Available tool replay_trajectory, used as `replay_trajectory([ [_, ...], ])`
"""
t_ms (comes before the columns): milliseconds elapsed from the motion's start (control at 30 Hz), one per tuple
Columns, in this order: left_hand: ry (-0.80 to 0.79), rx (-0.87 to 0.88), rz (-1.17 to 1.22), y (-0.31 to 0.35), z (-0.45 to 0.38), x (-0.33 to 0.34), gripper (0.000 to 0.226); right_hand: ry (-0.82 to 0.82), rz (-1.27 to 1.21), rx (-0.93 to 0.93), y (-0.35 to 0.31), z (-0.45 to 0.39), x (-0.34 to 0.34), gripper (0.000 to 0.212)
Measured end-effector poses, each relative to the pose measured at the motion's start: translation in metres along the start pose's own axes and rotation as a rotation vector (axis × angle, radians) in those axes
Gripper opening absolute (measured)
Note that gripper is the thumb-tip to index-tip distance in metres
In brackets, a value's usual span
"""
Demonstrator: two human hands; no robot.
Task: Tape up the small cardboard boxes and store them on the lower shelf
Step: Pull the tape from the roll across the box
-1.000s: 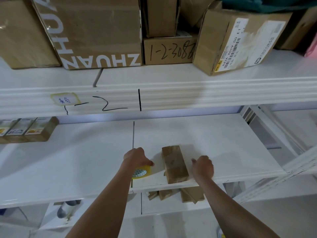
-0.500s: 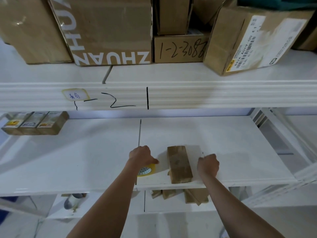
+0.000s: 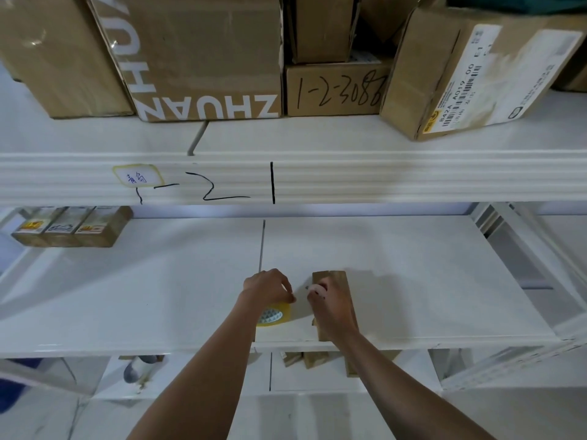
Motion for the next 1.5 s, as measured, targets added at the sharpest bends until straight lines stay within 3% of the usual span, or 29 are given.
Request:
replay_trajectory([
  [200,-0.086,-0.108,0.06,0.0,-0.002,-0.006,0.036,-0.073,0.056,0.11,0.008,-0.006,0.009,0.008],
  [400,-0.202,-0.16,0.007,0.014,-0.005,-0.015,0.048,-0.082,0.18,0.069,0.011,-0.009,0.01,0.012],
  [600,-0.263,-0.147,-0.026,0.018,-0.007,-0.017,0.041,-0.098,0.212,0.082,0.014,-0.013,0.007,0.014],
  [1067,-0.195,-0.168,0.076,0.007,-0.011,-0.009,0.04,-0.146,0.25,0.024,0.013,-0.013,0.006,0.021],
  [1333,-0.131,-0.158,-0.03,0.011,-0.013,-0.002,0.039,-0.18,0.388,-0.091,0.01,-0.011,0.004,0.03],
  [1500,-0.111,-0.153,-0.039,0.009,-0.016,0.001,0.037,-0.184,0.315,-0.062,0.007,-0.012,0.006,0.024],
])
Point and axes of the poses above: each hand's wrist, its own z-axis away from the middle knuckle, its own x-axis out of the palm, y = z × x, the point moved 1 cm from there along -z, towards the middle knuckle, and after that the axes turned 9 degrees about z, right-handed, at the moved point
